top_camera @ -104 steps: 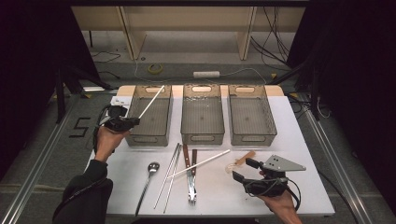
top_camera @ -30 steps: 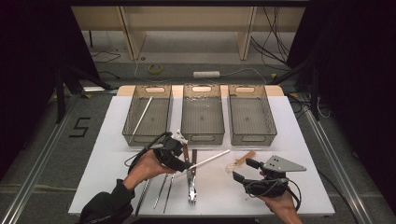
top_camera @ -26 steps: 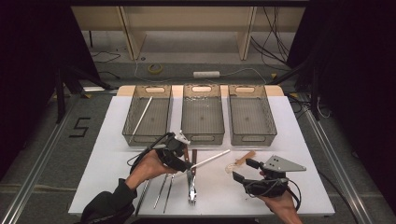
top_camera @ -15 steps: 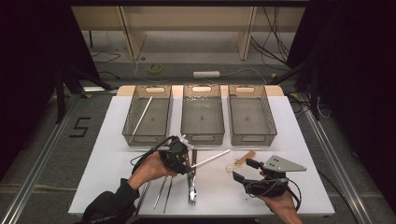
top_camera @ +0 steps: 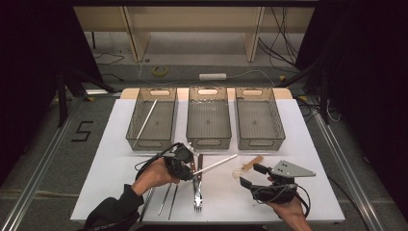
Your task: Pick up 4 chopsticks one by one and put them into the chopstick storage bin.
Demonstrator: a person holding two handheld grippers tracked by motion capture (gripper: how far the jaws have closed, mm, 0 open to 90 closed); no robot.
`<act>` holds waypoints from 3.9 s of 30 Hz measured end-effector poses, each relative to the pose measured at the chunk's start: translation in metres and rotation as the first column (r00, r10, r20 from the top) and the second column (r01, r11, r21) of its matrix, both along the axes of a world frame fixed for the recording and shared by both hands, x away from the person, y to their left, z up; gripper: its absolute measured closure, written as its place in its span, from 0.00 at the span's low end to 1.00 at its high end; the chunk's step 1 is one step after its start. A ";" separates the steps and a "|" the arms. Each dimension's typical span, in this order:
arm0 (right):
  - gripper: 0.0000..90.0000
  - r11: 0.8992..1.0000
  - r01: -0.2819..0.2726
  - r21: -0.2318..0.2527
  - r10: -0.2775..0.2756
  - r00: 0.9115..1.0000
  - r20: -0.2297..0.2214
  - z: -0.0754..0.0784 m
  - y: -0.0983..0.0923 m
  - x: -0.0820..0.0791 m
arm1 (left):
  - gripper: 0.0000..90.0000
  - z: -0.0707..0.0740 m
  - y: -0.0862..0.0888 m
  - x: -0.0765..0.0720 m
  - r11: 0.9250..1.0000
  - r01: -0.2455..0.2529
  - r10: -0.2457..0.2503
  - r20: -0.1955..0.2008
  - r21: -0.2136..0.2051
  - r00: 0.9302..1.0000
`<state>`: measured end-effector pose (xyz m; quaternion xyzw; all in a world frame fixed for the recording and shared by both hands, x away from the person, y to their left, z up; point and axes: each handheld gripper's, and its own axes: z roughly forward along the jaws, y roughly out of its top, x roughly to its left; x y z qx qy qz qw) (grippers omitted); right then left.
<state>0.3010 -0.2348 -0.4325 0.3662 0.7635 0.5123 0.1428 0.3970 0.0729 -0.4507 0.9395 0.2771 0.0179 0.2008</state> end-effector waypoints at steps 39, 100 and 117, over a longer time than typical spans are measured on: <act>0.31 1.000 0.002 0.002 -0.002 1.000 -0.003 0.000 0.000 0.000 | 0.95 0.000 0.010 0.001 0.997 0.072 -0.071 0.028 -0.032 0.997; 0.31 0.999 0.019 0.025 -0.018 1.000 -0.019 -0.002 -0.004 0.003 | 0.95 0.076 0.085 0.009 0.934 -0.124 0.182 0.148 -0.337 0.972; 0.31 1.000 0.018 0.023 -0.017 1.000 -0.016 -0.001 -0.004 0.003 | 0.95 0.080 0.130 0.023 0.881 -0.284 0.369 0.175 -0.378 0.913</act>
